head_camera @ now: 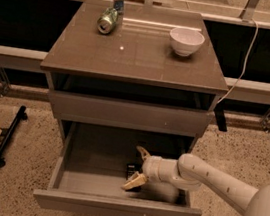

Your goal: Pick rxbar chocolate from middle drawer and place on counter

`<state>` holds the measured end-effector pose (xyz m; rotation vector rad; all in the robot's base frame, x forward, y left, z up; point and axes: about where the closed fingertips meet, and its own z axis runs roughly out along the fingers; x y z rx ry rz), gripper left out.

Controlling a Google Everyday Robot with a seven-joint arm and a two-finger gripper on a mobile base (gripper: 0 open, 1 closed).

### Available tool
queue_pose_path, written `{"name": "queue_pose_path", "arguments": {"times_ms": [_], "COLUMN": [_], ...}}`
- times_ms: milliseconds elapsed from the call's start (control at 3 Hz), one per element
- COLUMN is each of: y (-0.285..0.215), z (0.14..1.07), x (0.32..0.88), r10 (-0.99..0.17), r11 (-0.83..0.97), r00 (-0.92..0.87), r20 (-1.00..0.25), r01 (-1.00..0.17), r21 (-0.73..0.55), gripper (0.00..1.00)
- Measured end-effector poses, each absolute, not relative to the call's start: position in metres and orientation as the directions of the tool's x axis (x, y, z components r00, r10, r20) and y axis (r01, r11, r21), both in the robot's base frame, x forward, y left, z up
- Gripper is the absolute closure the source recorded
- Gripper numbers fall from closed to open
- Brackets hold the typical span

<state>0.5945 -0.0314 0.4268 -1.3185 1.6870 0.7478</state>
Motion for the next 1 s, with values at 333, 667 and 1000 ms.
{"name": "queue_pose_path", "arguments": {"times_ms": [333, 667, 1000], "y": [-0.038, -0.040, -0.039], "z": [0.412, 0.402, 0.390], "x": [0.595, 0.598, 0.600], "r10": [-0.496, -0.525, -0.540], "r11": [0.278, 0.278, 0.268], "r00": [-0.071, -0.053, -0.043], "r20": [-0.865, -0.849, -0.840], "r01": [-0.957, -0.954, -0.955], "r21": [-0.080, -0.113, -0.123], "gripper": [0.00, 0.00, 0.00]}}
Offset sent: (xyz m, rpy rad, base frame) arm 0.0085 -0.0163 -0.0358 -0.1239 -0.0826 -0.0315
